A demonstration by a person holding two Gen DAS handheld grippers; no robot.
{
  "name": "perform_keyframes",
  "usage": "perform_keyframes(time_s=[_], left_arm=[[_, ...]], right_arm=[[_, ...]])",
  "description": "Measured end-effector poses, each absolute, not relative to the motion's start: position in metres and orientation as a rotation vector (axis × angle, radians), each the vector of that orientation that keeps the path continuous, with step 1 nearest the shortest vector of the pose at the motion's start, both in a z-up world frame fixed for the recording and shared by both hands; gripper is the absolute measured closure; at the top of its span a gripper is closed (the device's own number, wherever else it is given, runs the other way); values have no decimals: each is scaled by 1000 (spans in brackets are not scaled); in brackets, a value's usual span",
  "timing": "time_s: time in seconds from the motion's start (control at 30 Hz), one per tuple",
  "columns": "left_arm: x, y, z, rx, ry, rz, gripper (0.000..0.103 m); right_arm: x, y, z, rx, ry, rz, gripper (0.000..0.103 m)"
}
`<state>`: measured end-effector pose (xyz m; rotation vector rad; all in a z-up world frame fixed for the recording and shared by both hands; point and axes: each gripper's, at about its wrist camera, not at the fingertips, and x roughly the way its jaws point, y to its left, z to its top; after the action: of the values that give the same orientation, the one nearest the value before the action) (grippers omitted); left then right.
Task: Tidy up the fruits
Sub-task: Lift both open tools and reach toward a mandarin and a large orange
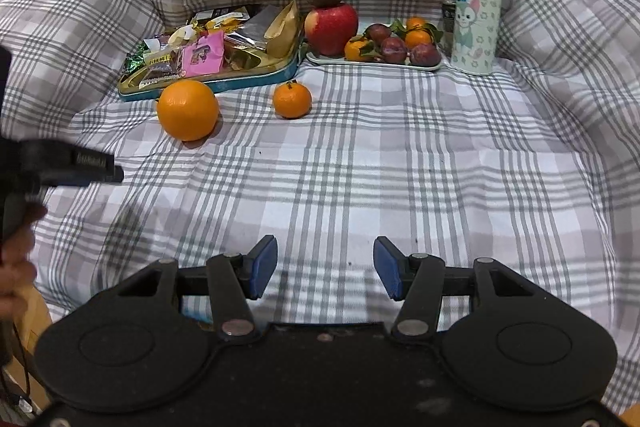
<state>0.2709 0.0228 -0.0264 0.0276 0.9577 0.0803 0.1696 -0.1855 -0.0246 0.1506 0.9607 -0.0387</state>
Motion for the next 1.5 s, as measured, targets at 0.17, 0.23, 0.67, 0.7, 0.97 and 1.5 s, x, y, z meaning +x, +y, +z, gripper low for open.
perform_keyframes(time_s=[0.17, 0.23, 0.67, 0.7, 0.97, 1.5], left_arm=[[303, 29, -33, 1, 972, 118, 55], [312, 30, -35, 0, 970, 129, 55], [352, 35, -50, 41, 964, 146, 56], [353, 34, -51, 49, 966, 142, 56], [361, 18, -54, 26, 983, 20, 67], [310, -92, -28, 199, 853, -243, 90]], right_arm=[[186, -183, -30, 156, 971, -27, 47], [196, -182, -31, 151, 969, -27, 47], [270, -168, -30, 207, 883, 28, 47], [275, -165, -30, 204, 880, 30, 47], [281, -171, -30, 222, 878, -5, 47], [238, -231, -30, 293, 852, -144, 47]])
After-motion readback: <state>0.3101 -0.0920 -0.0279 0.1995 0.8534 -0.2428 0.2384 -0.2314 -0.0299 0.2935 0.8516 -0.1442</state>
